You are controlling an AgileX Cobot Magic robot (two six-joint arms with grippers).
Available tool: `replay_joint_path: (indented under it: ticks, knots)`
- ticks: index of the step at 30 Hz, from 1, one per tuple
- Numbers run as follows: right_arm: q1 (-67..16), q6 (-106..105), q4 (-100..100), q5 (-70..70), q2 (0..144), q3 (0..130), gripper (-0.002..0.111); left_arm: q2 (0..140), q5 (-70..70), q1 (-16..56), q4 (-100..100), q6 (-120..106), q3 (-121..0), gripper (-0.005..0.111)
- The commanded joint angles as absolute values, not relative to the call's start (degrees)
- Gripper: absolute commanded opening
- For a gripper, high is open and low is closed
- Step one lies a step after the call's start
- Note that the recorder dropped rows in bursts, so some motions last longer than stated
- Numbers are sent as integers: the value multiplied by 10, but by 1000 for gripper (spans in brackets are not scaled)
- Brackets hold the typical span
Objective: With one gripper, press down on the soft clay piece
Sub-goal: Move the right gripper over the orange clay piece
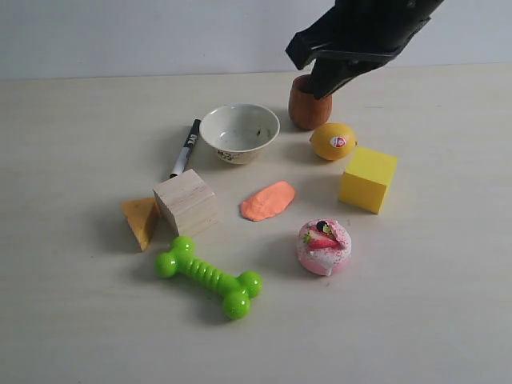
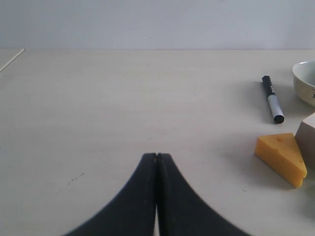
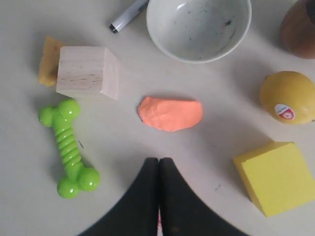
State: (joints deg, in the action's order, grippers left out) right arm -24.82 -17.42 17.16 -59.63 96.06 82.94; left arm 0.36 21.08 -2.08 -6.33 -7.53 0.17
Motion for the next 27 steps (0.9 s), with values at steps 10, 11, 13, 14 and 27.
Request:
replay_joint_path:
  ticks: [10, 11, 13, 14, 27]
  knots:
    - [-250, -179, 240, -586, 1081, 844, 0, 0, 206, -21, -62, -76, 0, 0]
    - [-250, -179, 241, -584, 1091, 845, 0, 0, 206, -21, -62, -76, 0, 0]
    - [-250, -179, 240, -583, 1109, 851, 0, 0, 206, -21, -62, -76, 0, 0]
    - [-250, -179, 239, -583, 1117, 858, 0, 0, 206, -21, -62, -76, 0, 0]
    - [-265, -158, 216, -586, 1171, 924, 0, 0, 206, -21, -62, -76, 0, 0]
